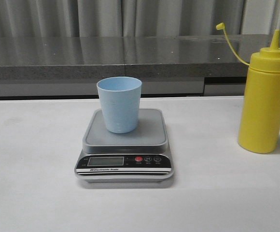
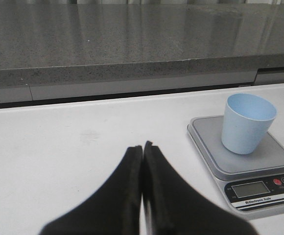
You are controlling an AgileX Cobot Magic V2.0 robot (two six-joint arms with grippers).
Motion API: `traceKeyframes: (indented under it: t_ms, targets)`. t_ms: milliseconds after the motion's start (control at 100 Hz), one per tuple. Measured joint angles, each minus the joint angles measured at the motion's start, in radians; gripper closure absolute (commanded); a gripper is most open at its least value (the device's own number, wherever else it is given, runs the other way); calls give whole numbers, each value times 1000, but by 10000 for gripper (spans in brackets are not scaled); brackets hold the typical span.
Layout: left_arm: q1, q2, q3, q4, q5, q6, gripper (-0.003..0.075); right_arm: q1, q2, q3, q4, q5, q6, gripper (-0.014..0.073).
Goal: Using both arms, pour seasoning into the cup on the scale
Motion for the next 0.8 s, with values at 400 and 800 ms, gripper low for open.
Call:
traceKeyframes:
  t_ms: [400,800]
  targets:
    - [0,0,0,0,0,0,741,0,-178,54,1,25,0,661]
    - [0,0,0,0,0,0,741,0,-178,58,1,26,0,661]
